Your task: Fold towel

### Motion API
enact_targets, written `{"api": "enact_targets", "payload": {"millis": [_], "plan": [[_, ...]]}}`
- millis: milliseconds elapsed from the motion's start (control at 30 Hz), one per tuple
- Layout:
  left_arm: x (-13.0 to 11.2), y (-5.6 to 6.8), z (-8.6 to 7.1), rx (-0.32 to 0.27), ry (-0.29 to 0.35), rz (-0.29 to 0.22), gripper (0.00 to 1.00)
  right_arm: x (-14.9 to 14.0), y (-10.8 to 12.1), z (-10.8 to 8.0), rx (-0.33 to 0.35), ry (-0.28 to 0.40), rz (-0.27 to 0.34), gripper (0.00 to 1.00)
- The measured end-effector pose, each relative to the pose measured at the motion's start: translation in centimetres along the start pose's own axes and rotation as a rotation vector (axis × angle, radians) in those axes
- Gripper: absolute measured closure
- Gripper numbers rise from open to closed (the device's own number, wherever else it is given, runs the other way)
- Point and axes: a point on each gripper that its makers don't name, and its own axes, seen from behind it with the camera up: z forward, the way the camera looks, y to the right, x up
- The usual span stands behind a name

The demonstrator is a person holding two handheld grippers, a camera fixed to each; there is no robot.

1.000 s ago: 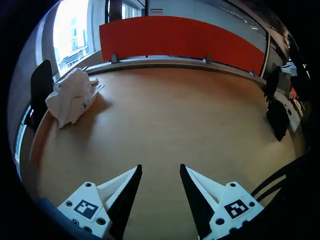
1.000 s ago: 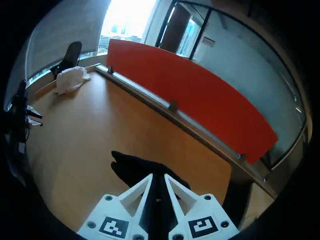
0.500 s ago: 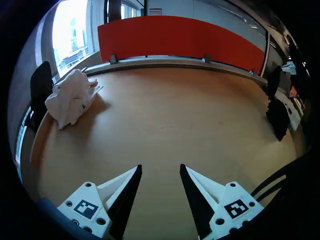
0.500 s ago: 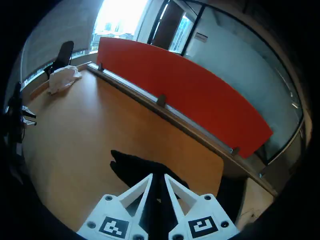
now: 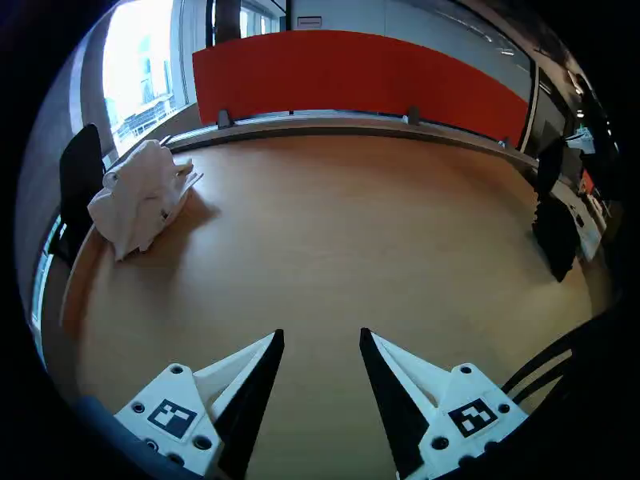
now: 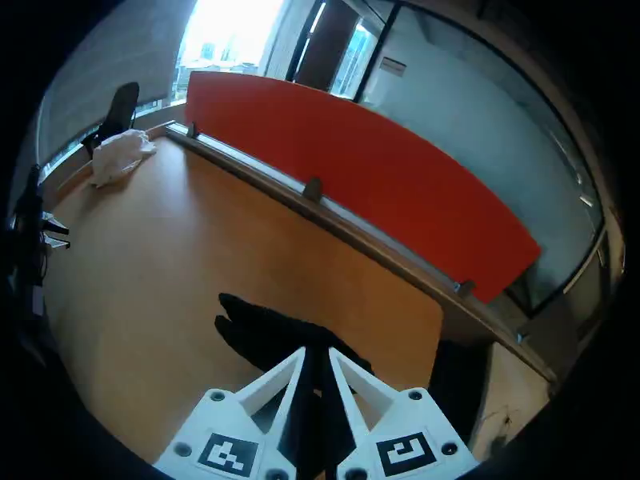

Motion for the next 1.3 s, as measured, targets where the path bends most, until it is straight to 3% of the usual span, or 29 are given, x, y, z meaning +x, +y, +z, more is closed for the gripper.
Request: {"api": "enact_targets", "payload": {"millis": [200, 700, 1300], "plan": [[0.3, 0.3, 0.1, -0.006, 0.003, 0.006, 0.31, -2.0, 0.5, -1.1, -0.005, -0.02, 0.021, 0.95], [0.4, 0.6, -0.1, -0.013, 0.003, 0.018, 0.31, -10.2, 0.3, -4.2, -0.01, -0.114, 0.075, 0.95], [0.2, 0.5, -0.8, -0.01, 0.008, 0.028, 0.31, -15.8, -0.2, -4.9, -0.041, -0.199, 0.138, 0.95]]}}
